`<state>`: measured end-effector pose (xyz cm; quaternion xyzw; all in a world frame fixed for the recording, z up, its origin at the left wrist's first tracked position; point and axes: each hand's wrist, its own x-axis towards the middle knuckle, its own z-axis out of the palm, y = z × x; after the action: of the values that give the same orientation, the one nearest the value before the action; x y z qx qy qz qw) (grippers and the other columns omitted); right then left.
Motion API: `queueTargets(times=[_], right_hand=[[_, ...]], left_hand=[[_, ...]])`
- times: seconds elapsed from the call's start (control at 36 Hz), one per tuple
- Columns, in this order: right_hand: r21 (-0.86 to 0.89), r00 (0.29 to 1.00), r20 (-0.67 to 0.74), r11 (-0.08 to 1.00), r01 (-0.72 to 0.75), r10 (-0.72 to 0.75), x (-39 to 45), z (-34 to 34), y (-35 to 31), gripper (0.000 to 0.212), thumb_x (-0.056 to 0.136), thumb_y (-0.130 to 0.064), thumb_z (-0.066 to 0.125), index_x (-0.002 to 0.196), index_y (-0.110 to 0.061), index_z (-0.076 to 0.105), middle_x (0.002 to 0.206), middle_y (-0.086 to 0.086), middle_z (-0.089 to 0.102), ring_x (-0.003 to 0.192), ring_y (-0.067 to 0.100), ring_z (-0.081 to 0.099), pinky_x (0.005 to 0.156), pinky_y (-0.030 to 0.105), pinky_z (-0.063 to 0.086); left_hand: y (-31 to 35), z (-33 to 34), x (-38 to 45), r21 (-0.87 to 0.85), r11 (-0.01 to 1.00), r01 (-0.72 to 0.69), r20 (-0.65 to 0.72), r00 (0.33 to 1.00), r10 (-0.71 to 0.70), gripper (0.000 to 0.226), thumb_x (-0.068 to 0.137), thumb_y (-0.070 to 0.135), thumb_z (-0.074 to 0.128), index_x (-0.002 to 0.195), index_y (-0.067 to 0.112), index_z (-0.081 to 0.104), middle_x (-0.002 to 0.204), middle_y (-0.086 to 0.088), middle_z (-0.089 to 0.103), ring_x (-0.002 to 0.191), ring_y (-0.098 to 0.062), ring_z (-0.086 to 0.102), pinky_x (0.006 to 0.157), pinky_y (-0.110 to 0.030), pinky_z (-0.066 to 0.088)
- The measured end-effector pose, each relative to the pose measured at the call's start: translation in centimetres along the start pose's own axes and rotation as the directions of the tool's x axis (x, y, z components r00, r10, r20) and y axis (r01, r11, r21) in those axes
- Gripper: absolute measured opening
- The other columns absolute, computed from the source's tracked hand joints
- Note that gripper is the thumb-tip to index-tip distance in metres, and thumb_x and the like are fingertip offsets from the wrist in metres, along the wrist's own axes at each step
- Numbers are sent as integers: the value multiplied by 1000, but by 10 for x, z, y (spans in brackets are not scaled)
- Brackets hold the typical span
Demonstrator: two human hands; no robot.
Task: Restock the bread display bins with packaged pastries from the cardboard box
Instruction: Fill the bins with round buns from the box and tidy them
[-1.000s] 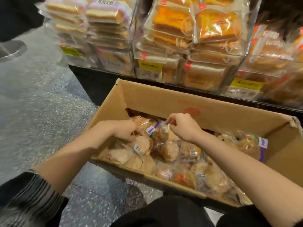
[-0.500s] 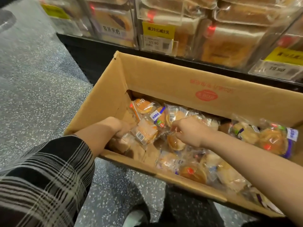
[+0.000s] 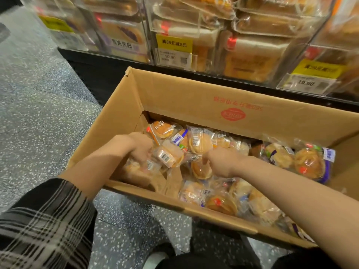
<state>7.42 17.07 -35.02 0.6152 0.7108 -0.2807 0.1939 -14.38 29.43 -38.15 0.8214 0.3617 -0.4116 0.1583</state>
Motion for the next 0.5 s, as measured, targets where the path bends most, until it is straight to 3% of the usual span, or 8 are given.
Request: queueTargets(times=[0.11,0.19,0.28,0.33,0.36,0.42,0.47,0.5], right_hand=[[127,989,-134,989,76,-59,5,0,0,56,88,3,40,139,-19,40,116,11,60,98,27,60,79,39,53],[245,961,-247,952,184,-122,8,0,0,89,82,2,59,152,-29,14,129,8,49,106,25,54,85,41,51],[334,919,-343,889,313,-195,6,-7,0,108,72,-15,81,153,-31,10,143,5,40,129,21,39,103,40,40],[492,873,-440,756,431,-212,6,-9,0,101,64,-22,88,148,-26,32,140,0,47,129,15,42,107,37,37],[616,862,-478,634,467,-171,5,-10,-1,92,61,-21,90,141,-23,44,134,-3,54,125,13,48,105,36,40],[804,881,-465,376,460,-85,0,-13,1,72,62,-11,89,126,-17,57,118,-1,66,110,12,62,96,35,49],[848,892,-448,291,442,-49,-4,-17,7,51,69,-5,84,114,-15,63,100,-2,73,91,7,69,79,24,54],[857,899,-436,287,427,-36,-5,-19,11,42,72,-5,81,109,-15,65,94,-4,74,84,4,69,74,18,53]], left_hand=[[1,-17,-24,-428,899,-89,-157,987,23,36,90,47,59,66,21,55,63,10,55,64,-10,55,59,-23,40],[11,-31,-39,-832,513,-210,-160,977,141,23,94,35,48,82,20,62,67,13,70,66,-1,67,62,-12,49],[25,-42,-40,-905,376,-200,-155,977,146,24,91,35,49,97,16,62,77,9,70,69,-1,67,61,-9,49],[35,-46,-35,-922,324,-213,-200,977,74,22,88,19,64,109,12,62,85,8,63,68,0,60,60,-7,46],[39,-45,-30,-934,282,-219,-215,976,43,26,87,12,64,113,12,60,88,5,61,68,0,57,61,-8,47],[49,-45,-23,-982,73,-176,-177,984,-3,19,94,1,49,105,11,62,77,-1,65,57,-4,60,52,-17,51],[57,-43,-17,-974,-151,-170,-166,985,-38,25,99,1,38,103,12,61,64,-4,69,51,-12,65,49,-24,55],[61,-44,-15,-963,-220,-154,-159,987,6,25,101,7,38,108,8,61,75,-11,72,62,-21,69,59,-32,60]])
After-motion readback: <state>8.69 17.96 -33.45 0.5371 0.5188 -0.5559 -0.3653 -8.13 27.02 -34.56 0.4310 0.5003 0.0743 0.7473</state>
